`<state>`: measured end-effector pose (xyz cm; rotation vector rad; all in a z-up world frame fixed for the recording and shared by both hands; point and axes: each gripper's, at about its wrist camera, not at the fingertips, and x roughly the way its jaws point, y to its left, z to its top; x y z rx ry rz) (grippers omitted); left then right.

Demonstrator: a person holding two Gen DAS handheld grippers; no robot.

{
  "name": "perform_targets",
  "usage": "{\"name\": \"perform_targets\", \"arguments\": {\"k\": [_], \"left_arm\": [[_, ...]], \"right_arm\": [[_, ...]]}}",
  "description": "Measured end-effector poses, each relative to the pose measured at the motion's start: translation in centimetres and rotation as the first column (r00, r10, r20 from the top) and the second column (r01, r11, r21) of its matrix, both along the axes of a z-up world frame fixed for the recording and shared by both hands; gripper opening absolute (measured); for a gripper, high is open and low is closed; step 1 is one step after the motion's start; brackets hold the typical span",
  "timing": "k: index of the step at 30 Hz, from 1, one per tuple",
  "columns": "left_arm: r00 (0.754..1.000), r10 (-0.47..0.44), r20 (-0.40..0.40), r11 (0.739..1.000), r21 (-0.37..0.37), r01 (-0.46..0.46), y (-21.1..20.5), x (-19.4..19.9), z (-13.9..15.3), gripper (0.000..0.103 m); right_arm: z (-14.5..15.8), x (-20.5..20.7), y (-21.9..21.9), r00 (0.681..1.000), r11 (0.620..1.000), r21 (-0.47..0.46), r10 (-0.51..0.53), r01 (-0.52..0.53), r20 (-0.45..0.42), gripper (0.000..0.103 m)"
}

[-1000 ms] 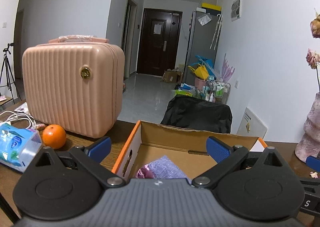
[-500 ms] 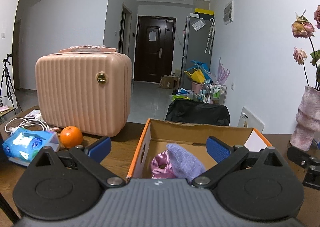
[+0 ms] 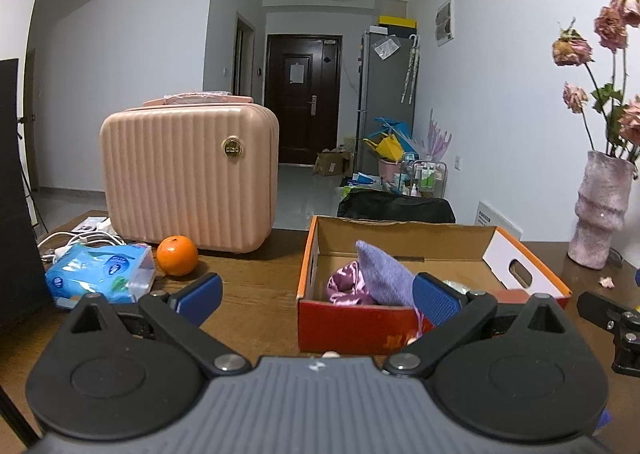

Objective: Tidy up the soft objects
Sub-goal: 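Move both grippers back toward the remaining soft items on the table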

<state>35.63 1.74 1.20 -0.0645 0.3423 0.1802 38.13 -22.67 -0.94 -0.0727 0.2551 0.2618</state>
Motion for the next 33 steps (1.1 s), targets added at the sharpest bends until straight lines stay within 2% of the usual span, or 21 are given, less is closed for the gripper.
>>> {"name": "perform_targets", "arguments": {"k": [10, 24, 29, 33], "left_arm": [[1.000, -0.019, -0.012, 0.999, 0.035, 0.019, -0.1, -4.0, -0.8, 0.103], [0.995, -0.083, -0.054, 0.996, 0.041, 0.085, -0.3, -9.9, -2.5, 0.103], [0.992, -0.096, -0.079, 0.995, 0.025, 0.098, 0.4, -11.6, -3.3, 0.103], [0.992, -0.090, -0.094, 0.995, 0.042, 0.094, 0.7, -12.7, -3.8, 0.103]], "right_arm": [[-1.0, -4.8, 0.8, 1.000, 1.000, 0.000, 0.019, -0.019, -0.003, 0.103], [-2.4, -9.9, 1.5, 0.999, 0.999, 0.014, 0.042, -0.041, -0.030, 0.103], [-3.2, -11.4, 2.0, 0.997, 0.998, -0.003, 0.055, -0.055, -0.045, 0.103], [-3.9, -12.5, 2.5, 0.997, 0.997, -0.028, 0.064, -0.065, -0.053, 0.103]]}}
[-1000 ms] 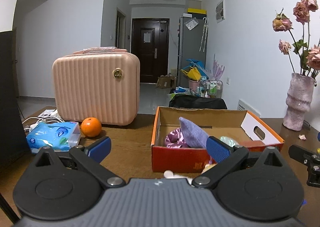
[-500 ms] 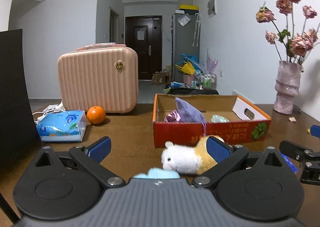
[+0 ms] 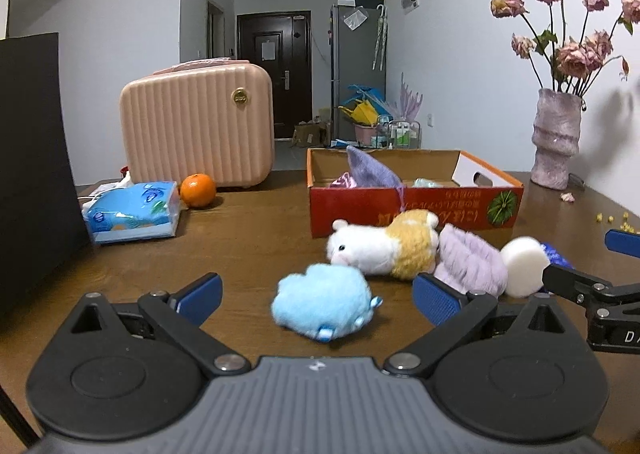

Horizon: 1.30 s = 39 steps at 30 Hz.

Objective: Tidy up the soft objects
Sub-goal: 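Move both grippers back toward the remaining soft items on the table, then grasp the lavender terry headband with the right gripper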

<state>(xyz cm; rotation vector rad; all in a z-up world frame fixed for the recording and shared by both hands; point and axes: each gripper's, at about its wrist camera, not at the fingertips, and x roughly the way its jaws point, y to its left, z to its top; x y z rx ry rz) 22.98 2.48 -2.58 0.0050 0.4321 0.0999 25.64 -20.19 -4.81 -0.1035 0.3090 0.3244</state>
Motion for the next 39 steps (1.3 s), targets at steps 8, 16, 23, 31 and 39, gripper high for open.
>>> {"name": "perform_targets", "arguments": {"k": [8, 16, 23, 31, 39], "left_arm": [[1.000, 0.012, -0.020, 1.000, 0.008, -0.011, 0.8, -1.2, -1.0, 0.103], [0.999, 0.013, -0.041, 1.000, -0.004, -0.013, 1.1, -0.7, -1.4, 0.103], [0.999, 0.031, -0.044, 0.999, -0.032, -0.033, 1.7, -0.5, -1.4, 0.103], [0.998, 0.044, -0.045, 0.998, -0.049, -0.046, 2.2, -0.4, -1.3, 0.103], [0.997, 0.059, -0.048, 0.995, -0.074, -0.063, 2.8, -0.3, -1.2, 0.103]], "right_arm": [[-0.5, -0.5, 0.3, 1.000, 1.000, -0.009, 0.011, -0.011, -0.011, 0.103], [-0.7, 0.0, 0.4, 1.000, 1.000, -0.013, 0.005, -0.006, -0.025, 0.103], [-1.1, 1.2, 1.3, 0.997, 0.999, -0.026, 0.032, -0.034, -0.067, 0.102], [-1.8, 4.0, 3.1, 0.987, 0.997, -0.041, 0.065, -0.072, -0.149, 0.090], [-2.7, 6.8, 4.8, 0.974, 0.996, -0.042, 0.063, -0.074, -0.219, 0.079]]}}
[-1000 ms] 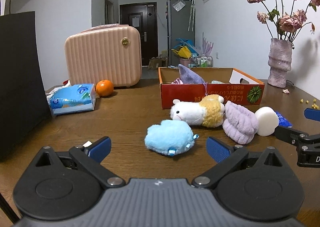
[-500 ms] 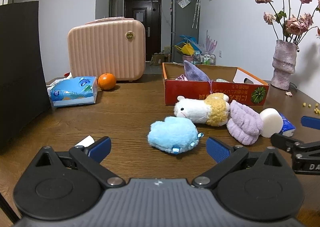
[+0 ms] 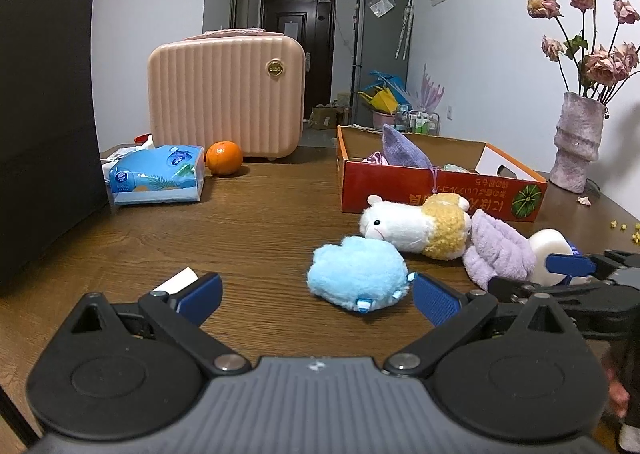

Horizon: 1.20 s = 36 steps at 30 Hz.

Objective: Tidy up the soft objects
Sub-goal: 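Grasp the lavender terry headband with the right gripper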

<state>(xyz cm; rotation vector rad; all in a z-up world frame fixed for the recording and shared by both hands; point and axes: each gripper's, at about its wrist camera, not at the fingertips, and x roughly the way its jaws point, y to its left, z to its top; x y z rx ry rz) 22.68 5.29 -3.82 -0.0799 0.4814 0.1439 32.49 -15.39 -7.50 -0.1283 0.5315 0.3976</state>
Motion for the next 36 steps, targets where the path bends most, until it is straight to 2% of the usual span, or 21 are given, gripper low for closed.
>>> {"name": "perform_targets", "arguments": {"k": [3, 9, 13, 15, 17, 20, 26, 36], "left_arm": [[1.000, -0.004, 0.000, 1.000, 0.000, 0.004, 0.0, 0.0, 0.0, 0.103], [1.000, -0.010, 0.000, 1.000, -0.006, 0.010, 0.0, 0.0, 0.0, 0.103], [1.000, -0.015, 0.001, 1.000, -0.006, 0.015, 0.0, -0.1, 0.0, 0.103], [1.000, -0.015, 0.002, 1.000, -0.006, 0.015, -0.1, -0.1, 0.0, 0.103], [1.000, -0.015, 0.001, 1.000, -0.006, 0.015, -0.1, -0.1, 0.0, 0.103], [1.000, -0.015, 0.002, 1.000, -0.005, 0.015, -0.1, -0.1, 0.0, 0.103], [1.000, -0.014, 0.000, 1.000, -0.007, 0.014, -0.1, -0.1, 0.0, 0.103], [1.000, -0.008, -0.006, 1.000, -0.009, 0.008, 0.0, 0.0, -0.1, 0.103]], "right_arm": [[-0.3, 1.2, 0.5, 1.000, 1.000, 0.005, -0.010, 0.010, -0.025, 0.072], [-0.7, 3.0, 1.2, 0.998, 0.999, 0.006, -0.041, 0.042, -0.056, 0.070], [-1.1, 4.0, 1.2, 0.995, 0.998, 0.009, -0.055, 0.056, -0.088, 0.049], [-1.2, 4.2, 1.1, 0.994, 0.998, 0.016, -0.057, 0.059, -0.098, 0.046], [-1.2, 4.0, 1.0, 0.994, 0.998, 0.020, -0.054, 0.056, -0.093, 0.038], [-1.2, 3.7, 1.0, 0.995, 0.998, 0.023, -0.049, 0.051, -0.083, 0.032], [-0.9, 3.2, 0.8, 0.997, 0.998, 0.040, -0.043, 0.046, -0.063, 0.029], [0.9, 0.7, -0.7, 0.998, 0.995, 0.093, -0.043, 0.039, 0.041, 0.029]]}}
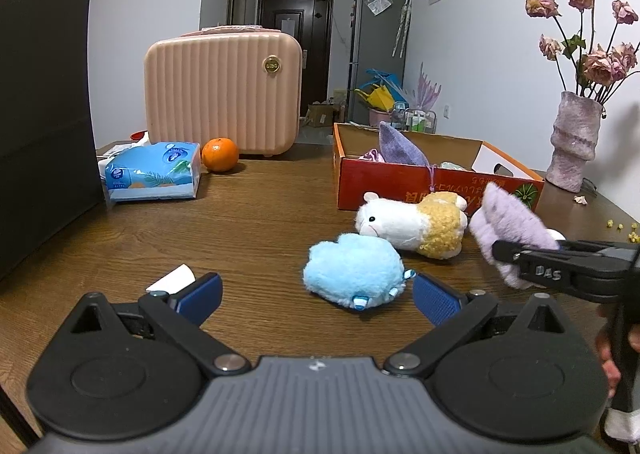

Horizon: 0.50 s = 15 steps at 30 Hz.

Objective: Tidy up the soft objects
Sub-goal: 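Grasp the lavender terry headband with the right gripper, then grasp the light blue plush with the left gripper while the right gripper holds the headband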

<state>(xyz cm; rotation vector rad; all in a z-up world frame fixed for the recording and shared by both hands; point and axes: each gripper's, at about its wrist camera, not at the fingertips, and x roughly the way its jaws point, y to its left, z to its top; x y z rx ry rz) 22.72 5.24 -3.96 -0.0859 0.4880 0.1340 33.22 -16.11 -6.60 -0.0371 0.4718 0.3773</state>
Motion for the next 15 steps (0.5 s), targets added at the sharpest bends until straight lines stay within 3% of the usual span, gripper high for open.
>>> {"name": "perform_targets", "arguments": {"k": [8, 15], "left_arm": [[1.000, 0.004, -0.008, 1.000, 0.006, -0.003, -0.1, 0.2, -0.2, 0.103], [1.000, 0.008, -0.014, 1.000, 0.012, -0.008, -0.2, 0.3, -0.3, 0.103]], "right_arm": [[1.2, -2.4, -1.5, 0.997, 1.000, 0.023, 0.002, -0.004, 0.071, 0.029], [1.3, -2.9, -2.2, 0.997, 0.999, 0.037, -0.005, 0.002, 0.080, 0.029]]}}
